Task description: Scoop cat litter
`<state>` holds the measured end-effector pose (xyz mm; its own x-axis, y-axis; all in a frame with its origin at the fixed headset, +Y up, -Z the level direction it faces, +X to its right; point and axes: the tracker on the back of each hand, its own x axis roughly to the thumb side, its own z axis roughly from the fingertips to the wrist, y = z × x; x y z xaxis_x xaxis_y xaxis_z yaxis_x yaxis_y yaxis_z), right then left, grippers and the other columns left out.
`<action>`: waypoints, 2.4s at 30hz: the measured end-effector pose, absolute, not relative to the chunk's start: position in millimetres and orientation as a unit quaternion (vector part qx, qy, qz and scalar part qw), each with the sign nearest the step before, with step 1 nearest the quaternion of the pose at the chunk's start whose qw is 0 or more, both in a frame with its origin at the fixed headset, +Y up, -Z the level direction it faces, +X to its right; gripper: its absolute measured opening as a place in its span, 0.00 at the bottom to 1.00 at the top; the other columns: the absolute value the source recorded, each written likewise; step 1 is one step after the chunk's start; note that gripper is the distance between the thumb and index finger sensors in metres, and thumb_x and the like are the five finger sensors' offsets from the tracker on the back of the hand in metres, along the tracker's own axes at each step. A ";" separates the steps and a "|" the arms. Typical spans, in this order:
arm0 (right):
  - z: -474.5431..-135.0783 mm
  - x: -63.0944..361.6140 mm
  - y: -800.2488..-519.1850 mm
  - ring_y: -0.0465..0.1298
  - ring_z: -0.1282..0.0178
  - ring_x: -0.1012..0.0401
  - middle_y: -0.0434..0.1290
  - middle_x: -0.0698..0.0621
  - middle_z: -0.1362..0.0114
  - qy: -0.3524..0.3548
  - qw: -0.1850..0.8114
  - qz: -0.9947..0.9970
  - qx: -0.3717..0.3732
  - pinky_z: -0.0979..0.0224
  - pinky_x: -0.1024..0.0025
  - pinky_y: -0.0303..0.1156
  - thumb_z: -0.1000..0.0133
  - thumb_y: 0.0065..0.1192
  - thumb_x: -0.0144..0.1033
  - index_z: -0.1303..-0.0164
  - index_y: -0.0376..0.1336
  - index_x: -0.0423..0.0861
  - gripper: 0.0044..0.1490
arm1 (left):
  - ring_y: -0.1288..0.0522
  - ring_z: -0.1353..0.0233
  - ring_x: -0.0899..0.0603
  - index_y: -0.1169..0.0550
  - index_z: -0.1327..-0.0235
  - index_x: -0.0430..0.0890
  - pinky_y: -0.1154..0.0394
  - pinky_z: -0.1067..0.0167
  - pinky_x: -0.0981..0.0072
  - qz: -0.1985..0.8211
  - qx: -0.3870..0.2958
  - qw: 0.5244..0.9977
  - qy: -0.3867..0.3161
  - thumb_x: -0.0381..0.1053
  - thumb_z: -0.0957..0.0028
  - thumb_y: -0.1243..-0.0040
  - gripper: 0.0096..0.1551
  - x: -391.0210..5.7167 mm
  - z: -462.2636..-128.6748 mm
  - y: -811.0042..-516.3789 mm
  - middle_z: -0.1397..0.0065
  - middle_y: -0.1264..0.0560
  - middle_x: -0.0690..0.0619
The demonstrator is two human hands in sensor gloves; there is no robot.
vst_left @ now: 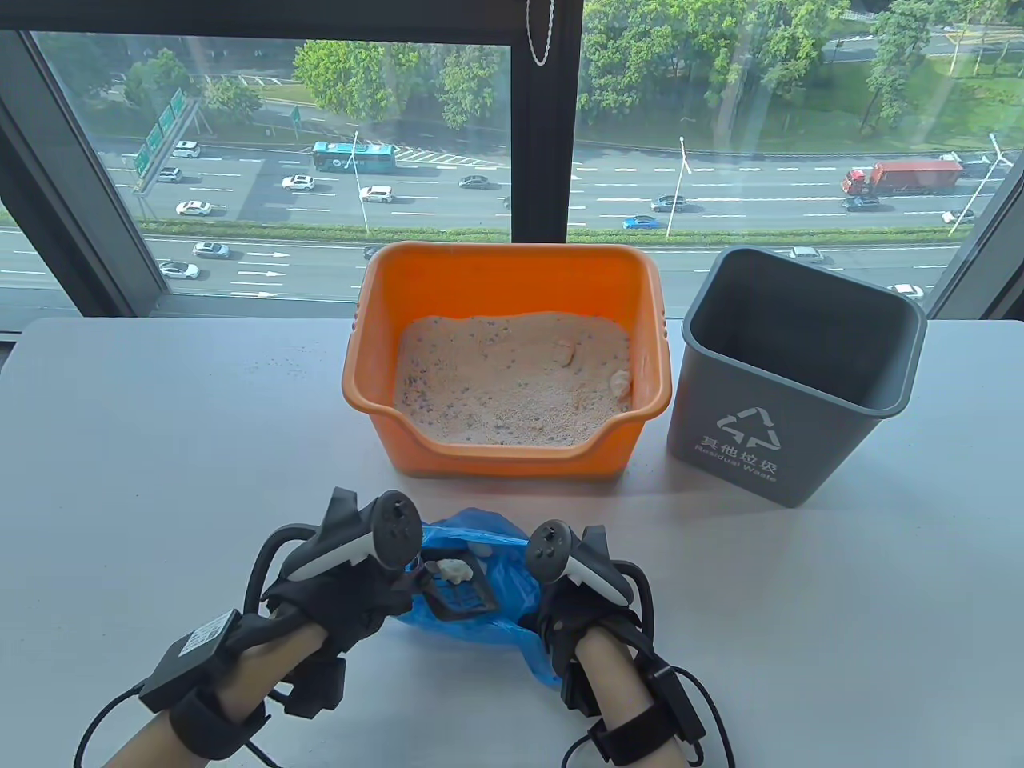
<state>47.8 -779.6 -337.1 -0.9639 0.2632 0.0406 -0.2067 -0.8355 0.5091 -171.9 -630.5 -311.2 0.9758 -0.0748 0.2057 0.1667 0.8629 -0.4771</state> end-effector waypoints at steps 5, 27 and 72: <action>-337.2 47.7 -779.5 0.71 0.57 0.66 0.52 0.36 0.32 0.260 0.122 0.956 0.054 0.52 0.69 0.72 0.56 0.72 0.45 0.26 0.45 0.46 0.55 | 0.21 0.74 0.54 0.31 0.28 0.59 0.22 0.63 0.61 -0.079 -0.238 0.963 -0.102 0.61 0.46 0.39 0.32 -156.4 -314.1 -621.9 0.64 0.19 0.56; -337.1 47.7 -779.8 0.71 0.57 0.66 0.51 0.36 0.32 0.260 0.122 0.956 0.054 0.52 0.69 0.72 0.56 0.72 0.45 0.26 0.45 0.46 0.55 | 0.20 0.71 0.52 0.29 0.28 0.49 0.22 0.60 0.60 0.081 -0.193 0.976 -0.062 0.58 0.47 0.37 0.34 -226.0 -284.4 -580.6 0.61 0.19 0.55; -338.4 48.8 -781.3 0.71 0.57 0.66 0.52 0.36 0.32 0.258 0.127 0.956 0.056 0.52 0.70 0.72 0.56 0.72 0.46 0.26 0.44 0.46 0.55 | 0.19 0.61 0.56 0.35 0.28 0.47 0.23 0.54 0.64 0.168 -0.269 0.941 0.117 0.58 0.43 0.48 0.32 -48.8 -579.9 -688.8 0.50 0.23 0.56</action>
<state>48.8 -781.3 -338.4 -0.9616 0.2712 0.0410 -0.2139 -0.8350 0.5069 -48.8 -688.8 -579.9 0.9164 0.2535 -0.3098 -0.3789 0.7990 -0.4670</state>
